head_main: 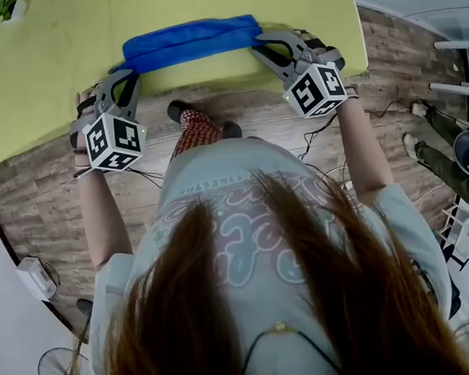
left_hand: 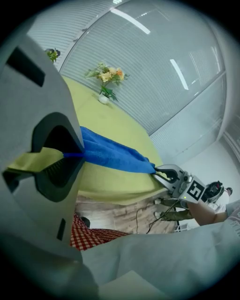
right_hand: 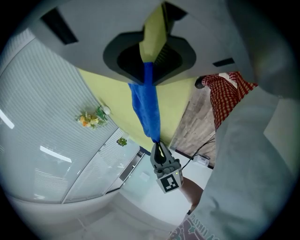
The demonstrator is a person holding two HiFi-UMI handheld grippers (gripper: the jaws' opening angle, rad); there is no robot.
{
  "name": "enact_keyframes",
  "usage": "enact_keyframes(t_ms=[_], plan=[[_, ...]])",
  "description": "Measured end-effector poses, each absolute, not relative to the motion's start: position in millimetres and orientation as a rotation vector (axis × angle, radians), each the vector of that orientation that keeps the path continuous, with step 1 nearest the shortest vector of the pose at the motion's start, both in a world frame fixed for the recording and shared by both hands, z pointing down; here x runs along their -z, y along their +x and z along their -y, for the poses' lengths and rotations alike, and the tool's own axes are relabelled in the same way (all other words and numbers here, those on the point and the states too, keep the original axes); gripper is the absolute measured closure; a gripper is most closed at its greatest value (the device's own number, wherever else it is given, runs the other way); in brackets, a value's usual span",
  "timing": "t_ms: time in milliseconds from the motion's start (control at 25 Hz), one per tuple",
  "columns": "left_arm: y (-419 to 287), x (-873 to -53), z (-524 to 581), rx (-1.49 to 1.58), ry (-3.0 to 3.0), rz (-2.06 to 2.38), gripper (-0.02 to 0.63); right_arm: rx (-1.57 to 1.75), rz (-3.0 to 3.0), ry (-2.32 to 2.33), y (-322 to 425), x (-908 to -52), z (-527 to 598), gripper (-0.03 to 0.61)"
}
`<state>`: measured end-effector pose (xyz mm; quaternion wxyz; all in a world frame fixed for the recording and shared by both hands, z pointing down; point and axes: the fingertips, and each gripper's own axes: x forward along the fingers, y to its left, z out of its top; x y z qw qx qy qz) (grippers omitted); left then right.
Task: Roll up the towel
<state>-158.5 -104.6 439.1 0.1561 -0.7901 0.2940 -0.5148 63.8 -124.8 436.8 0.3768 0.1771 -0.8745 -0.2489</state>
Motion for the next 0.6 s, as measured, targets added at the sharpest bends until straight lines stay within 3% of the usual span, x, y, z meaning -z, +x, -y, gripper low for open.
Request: enact_keyframes(t_ms=[600], plan=[[-149.6, -435.2, 49.7, 1.424, -2.277, -0.948, 0.581, 0.725, 2.231, 0.521, 75.1, -434.6, 76.5, 0.52]])
